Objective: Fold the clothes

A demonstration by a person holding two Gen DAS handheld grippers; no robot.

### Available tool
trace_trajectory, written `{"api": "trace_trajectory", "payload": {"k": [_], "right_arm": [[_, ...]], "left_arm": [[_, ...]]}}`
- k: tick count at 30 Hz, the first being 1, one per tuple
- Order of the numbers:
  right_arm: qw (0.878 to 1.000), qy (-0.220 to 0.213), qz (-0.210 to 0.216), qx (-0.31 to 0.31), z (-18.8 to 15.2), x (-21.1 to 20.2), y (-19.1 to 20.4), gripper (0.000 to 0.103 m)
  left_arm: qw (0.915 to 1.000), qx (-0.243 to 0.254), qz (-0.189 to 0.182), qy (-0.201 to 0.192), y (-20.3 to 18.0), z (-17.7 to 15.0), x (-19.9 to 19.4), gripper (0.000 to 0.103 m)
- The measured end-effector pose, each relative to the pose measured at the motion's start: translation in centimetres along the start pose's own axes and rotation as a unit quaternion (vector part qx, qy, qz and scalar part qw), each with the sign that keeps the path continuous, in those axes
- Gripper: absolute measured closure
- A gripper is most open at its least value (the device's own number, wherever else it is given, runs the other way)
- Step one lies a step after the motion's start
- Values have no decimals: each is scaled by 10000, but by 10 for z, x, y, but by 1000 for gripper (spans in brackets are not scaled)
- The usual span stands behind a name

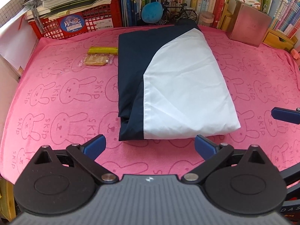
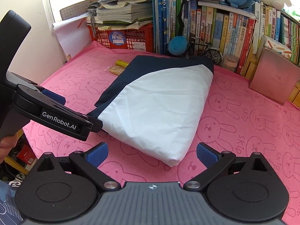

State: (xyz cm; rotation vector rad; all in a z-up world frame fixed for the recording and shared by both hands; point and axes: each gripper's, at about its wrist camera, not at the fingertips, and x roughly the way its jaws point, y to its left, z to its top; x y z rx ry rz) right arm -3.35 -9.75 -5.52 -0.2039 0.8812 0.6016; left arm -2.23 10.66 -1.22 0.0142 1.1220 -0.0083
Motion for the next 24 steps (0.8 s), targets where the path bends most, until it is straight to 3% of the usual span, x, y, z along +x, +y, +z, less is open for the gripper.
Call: {"api": "trace_trajectory", "payload": {"k": [12, 24], "right_arm": [[9995, -241, 68, 176, 0, 0, -2, 0], [9998, -118, 54, 171, 0, 10, 0, 0]], "left_arm": [[9999, 111, 21, 34, 0, -2, 3, 1], [9993, 194, 93, 303, -3, -3, 17, 0]]}}
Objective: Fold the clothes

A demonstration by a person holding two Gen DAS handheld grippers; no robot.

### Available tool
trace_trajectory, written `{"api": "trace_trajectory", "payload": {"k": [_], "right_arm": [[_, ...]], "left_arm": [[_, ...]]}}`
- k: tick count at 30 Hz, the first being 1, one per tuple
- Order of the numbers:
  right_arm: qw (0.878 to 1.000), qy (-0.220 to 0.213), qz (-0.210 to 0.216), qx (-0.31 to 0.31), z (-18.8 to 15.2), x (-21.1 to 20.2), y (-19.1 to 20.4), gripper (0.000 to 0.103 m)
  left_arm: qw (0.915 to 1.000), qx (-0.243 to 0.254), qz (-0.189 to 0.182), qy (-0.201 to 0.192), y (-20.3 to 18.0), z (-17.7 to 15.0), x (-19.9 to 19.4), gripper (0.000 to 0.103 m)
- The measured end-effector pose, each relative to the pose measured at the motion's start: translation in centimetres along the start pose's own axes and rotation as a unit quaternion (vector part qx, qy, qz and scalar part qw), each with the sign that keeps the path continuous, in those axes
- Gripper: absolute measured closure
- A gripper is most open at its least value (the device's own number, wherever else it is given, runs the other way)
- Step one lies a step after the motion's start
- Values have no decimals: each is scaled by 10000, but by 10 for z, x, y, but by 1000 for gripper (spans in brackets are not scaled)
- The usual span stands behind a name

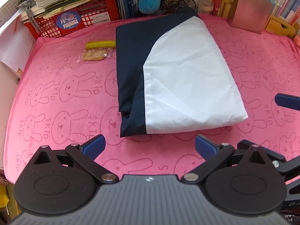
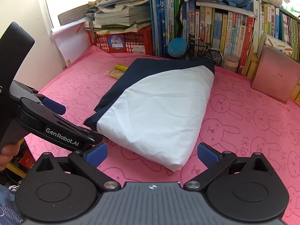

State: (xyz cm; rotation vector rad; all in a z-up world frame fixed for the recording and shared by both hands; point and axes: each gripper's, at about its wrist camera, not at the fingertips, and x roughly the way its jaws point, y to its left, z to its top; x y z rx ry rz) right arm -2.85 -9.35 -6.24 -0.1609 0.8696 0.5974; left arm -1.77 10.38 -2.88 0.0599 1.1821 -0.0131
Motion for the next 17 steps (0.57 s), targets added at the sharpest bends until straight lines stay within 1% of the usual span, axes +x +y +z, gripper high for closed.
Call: {"api": "trace_trajectory", "payload": {"k": [3, 8, 15, 17], "right_arm": [[10000, 21, 14, 50, 1, 1, -2, 0], [10000, 55, 12, 65, 1, 4, -4, 0], [9999, 79, 0, 98, 2, 7, -5, 0], [9999, 102, 6, 114, 3, 9, -5, 0]], "left_arm": [[9999, -73, -72, 26, 3, 1, 2, 0], [9999, -91, -85, 48, 3, 3, 4, 0], [9993, -291, -239, 52, 8, 6, 7, 0], [9994, -265, -214, 80, 7, 7, 9, 0]]}}
